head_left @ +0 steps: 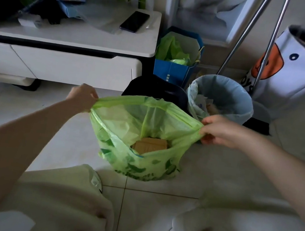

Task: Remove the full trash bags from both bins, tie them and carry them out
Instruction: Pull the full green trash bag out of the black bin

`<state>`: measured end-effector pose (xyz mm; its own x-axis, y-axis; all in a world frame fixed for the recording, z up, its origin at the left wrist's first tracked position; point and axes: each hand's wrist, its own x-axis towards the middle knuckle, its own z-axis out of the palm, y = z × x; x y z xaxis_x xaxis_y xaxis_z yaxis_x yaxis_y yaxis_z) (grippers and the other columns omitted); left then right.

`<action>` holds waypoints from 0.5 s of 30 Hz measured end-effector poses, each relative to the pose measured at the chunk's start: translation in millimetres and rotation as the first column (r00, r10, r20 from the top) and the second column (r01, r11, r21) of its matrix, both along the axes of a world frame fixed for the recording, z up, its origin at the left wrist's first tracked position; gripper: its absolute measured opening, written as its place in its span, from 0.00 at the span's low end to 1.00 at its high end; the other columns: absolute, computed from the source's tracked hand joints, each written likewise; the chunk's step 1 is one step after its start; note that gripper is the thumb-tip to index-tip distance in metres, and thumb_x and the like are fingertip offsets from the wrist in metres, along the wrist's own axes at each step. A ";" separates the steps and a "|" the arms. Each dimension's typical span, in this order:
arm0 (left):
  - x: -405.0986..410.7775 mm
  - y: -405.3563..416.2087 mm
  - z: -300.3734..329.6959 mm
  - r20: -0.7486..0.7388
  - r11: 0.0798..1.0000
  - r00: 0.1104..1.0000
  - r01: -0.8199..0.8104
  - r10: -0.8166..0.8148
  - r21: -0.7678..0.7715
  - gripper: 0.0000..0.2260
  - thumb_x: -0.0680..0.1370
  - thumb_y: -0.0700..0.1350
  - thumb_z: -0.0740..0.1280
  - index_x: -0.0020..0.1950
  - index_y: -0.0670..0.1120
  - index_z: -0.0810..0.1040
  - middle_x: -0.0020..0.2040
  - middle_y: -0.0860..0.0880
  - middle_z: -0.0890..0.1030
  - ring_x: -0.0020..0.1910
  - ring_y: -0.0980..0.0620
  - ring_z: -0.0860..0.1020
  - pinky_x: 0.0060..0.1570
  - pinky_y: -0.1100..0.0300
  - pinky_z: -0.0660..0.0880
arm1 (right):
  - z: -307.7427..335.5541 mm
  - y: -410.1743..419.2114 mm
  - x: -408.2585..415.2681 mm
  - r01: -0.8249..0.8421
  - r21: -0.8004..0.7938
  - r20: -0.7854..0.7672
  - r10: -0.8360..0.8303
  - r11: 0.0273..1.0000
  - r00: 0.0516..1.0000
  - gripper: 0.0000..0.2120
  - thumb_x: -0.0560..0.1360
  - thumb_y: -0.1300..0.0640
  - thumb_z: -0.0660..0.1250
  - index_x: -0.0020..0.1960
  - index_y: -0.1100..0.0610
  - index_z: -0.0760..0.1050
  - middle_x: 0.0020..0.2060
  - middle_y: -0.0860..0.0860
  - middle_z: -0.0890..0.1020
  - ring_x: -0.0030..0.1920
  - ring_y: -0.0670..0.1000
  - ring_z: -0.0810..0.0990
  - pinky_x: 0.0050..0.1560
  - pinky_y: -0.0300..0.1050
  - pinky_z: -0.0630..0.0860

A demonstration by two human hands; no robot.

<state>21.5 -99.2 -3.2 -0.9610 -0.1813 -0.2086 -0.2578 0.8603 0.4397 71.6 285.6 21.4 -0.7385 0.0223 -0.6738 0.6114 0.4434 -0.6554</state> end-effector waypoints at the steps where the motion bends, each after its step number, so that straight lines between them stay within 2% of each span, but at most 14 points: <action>1: 2.8 -5.5 5.3 -0.001 0.999 1.000 -0.013 0.013 0.032 0.06 0.74 0.37 0.66 0.40 0.45 0.81 0.29 0.45 0.81 0.21 0.57 0.77 0.36 0.63 0.76 | -0.7 5.5 -2.1 0.028 0.023 -0.043 -0.027 0.999 0.999 0.13 0.73 0.72 0.61 0.55 0.64 0.74 0.44 0.59 0.78 0.43 0.55 0.80 0.38 0.43 0.81; 3: 6.7 -16.7 11.1 0.014 0.995 0.999 -0.038 0.037 0.089 0.07 0.73 0.36 0.69 0.37 0.46 0.81 0.22 0.52 0.78 0.16 0.61 0.73 0.34 0.66 0.77 | -4.4 14.4 -7.5 0.099 0.054 -0.125 -0.092 0.994 0.988 0.09 0.74 0.71 0.62 0.49 0.61 0.76 0.45 0.58 0.78 0.47 0.56 0.80 0.46 0.49 0.82; 5: 13.5 -25.2 18.2 0.012 0.994 0.998 -0.057 0.056 0.096 0.06 0.72 0.35 0.70 0.38 0.44 0.81 0.20 0.55 0.77 0.16 0.61 0.73 0.28 0.70 0.74 | -7.6 22.3 -12.2 0.154 0.081 -0.199 -0.136 0.985 0.971 0.08 0.75 0.69 0.62 0.47 0.59 0.77 0.44 0.58 0.78 0.46 0.58 0.81 0.46 0.50 0.82; 7: 18.6 -29.2 21.9 0.000 0.997 0.999 -0.051 0.051 0.053 0.04 0.72 0.34 0.69 0.40 0.41 0.82 0.25 0.50 0.80 0.19 0.57 0.77 0.26 0.70 0.73 | -9.2 25.5 -14.1 0.174 0.119 -0.231 -0.143 0.978 0.962 0.08 0.76 0.68 0.62 0.50 0.60 0.77 0.45 0.58 0.79 0.44 0.57 0.82 0.42 0.46 0.83; 9: 23.3 -27.7 22.3 0.009 1.000 1.000 -0.005 0.005 -0.026 0.05 0.71 0.33 0.68 0.39 0.41 0.82 0.32 0.43 0.82 0.27 0.50 0.80 0.35 0.64 0.74 | -11.4 24.6 -14.8 0.175 0.138 -0.229 -0.140 0.975 0.963 0.09 0.75 0.67 0.64 0.54 0.62 0.77 0.49 0.60 0.79 0.44 0.58 0.83 0.41 0.45 0.83; 12: 28.4 -22.3 21.4 0.012 0.991 0.999 0.040 -0.039 -0.131 0.08 0.71 0.33 0.65 0.38 0.43 0.81 0.36 0.42 0.82 0.35 0.45 0.80 0.41 0.58 0.75 | -11.2 17.2 -14.6 0.173 0.143 -0.222 -0.139 0.975 0.965 0.11 0.75 0.68 0.64 0.57 0.63 0.76 0.53 0.62 0.78 0.48 0.62 0.83 0.34 0.42 0.82; 13: 28.5 -22.1 22.0 0.000 0.988 0.999 0.035 -0.035 -0.152 0.08 0.71 0.34 0.65 0.38 0.44 0.81 0.37 0.43 0.82 0.38 0.44 0.79 0.41 0.58 0.75 | -10.8 15.8 -15.6 0.178 0.129 -0.221 -0.146 0.976 0.964 0.11 0.75 0.68 0.64 0.58 0.64 0.75 0.54 0.63 0.78 0.48 0.62 0.82 0.34 0.42 0.82; 15: 27.0 -23.3 23.4 -0.006 0.985 1.000 0.029 -0.031 -0.170 0.10 0.72 0.36 0.64 0.37 0.50 0.80 0.42 0.44 0.83 0.41 0.44 0.77 0.42 0.58 0.73 | -7.8 16.0 -15.1 0.159 0.109 -0.193 -0.136 0.981 0.972 0.12 0.75 0.66 0.65 0.59 0.64 0.74 0.52 0.63 0.79 0.47 0.61 0.83 0.41 0.47 0.83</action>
